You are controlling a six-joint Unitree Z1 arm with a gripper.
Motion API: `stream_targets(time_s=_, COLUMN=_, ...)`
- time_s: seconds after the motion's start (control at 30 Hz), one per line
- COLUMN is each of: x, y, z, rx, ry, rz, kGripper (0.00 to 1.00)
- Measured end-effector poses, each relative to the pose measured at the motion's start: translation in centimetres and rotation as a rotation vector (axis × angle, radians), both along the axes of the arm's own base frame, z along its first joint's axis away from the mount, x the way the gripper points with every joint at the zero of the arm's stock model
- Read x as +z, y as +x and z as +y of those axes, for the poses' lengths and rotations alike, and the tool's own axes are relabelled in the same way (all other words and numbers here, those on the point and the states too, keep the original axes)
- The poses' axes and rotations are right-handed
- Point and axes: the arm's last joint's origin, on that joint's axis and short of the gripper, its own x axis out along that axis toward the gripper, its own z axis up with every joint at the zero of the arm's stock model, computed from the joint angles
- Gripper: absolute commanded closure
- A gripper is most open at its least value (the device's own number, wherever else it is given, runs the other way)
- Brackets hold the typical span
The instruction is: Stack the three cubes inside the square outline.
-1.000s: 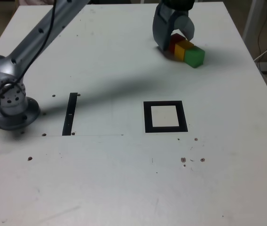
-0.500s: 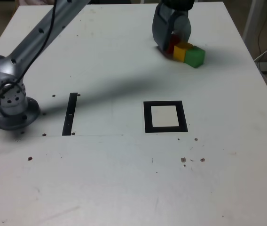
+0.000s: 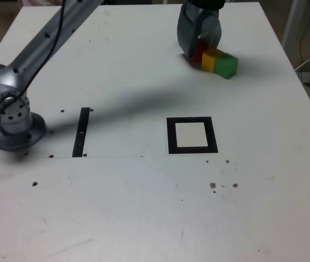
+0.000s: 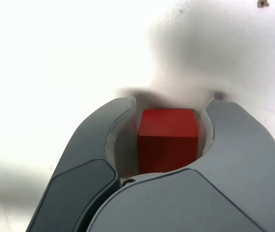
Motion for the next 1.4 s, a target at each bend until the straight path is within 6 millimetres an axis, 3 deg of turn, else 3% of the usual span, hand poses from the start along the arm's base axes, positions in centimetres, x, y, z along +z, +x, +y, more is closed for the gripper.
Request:
stream_targets(time_s=0.33, x=3.7, y=-2.4, z=-2.6, rx=-0.023, ry=-0.006, rz=0.013, kGripper=0.62)
stream_targets(time_s=0.73, x=6.5, y=-4.1, z=-9.6, rx=-0.143, ry=-0.027, rz=0.047, kGripper=0.62)
stream_targets(time_s=1.13, x=6.2, y=-4.5, z=-18.2, rx=-0.275, ry=-0.057, rz=0.072, kGripper=0.62)
stream_targets(time_s=1.4, x=5.6, y=-6.3, z=-22.0, rx=-0.307, ry=-0.072, rz=0.059, kGripper=0.62)
